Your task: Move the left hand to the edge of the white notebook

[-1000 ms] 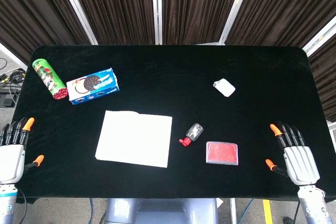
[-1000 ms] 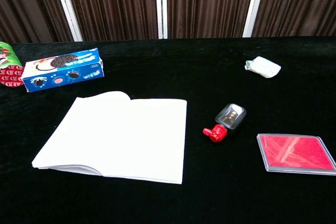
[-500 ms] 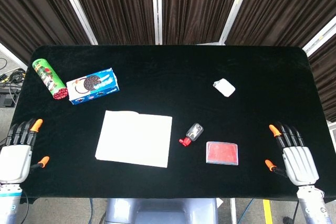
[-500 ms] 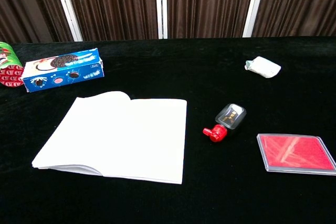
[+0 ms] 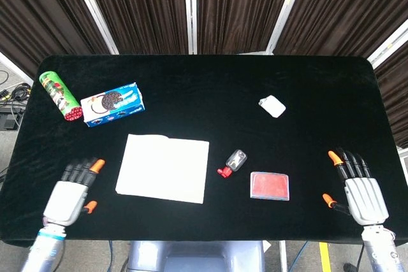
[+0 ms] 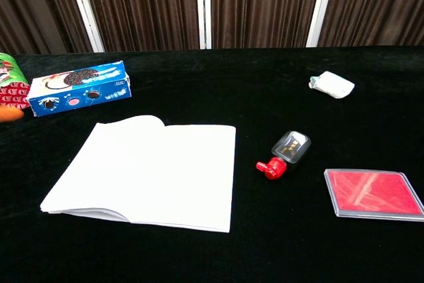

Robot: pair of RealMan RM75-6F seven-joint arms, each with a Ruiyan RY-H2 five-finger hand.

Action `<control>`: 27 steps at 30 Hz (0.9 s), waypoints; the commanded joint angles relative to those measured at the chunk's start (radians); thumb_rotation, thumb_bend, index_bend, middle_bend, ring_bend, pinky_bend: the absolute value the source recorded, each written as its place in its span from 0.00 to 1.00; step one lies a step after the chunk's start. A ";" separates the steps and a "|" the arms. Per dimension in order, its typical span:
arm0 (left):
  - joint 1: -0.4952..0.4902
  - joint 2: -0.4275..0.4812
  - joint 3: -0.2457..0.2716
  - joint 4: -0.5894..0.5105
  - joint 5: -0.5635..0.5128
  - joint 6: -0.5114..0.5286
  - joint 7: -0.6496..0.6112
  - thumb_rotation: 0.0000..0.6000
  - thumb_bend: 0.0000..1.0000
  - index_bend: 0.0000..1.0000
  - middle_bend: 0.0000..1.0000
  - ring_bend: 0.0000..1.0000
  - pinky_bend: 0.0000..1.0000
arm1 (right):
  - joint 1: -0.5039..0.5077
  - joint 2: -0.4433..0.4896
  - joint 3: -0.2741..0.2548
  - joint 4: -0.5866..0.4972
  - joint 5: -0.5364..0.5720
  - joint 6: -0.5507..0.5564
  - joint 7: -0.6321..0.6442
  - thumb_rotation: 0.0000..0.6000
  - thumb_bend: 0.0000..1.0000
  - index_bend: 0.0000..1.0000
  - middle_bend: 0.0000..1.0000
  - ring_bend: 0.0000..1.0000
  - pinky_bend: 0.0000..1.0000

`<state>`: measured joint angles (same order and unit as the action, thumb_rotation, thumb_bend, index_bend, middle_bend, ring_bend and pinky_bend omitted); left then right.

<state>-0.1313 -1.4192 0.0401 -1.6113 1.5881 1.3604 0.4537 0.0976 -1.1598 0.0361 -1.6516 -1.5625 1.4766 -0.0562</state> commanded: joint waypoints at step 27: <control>-0.128 -0.292 -0.047 0.235 -0.099 -0.179 0.098 1.00 0.34 0.00 0.00 0.00 0.00 | 0.003 0.002 0.001 0.004 0.005 -0.008 0.025 1.00 0.08 0.00 0.00 0.00 0.00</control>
<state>-0.2572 -1.7093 -0.0060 -1.3784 1.4891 1.1828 0.5530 0.1005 -1.1573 0.0373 -1.6477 -1.5576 1.4687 -0.0312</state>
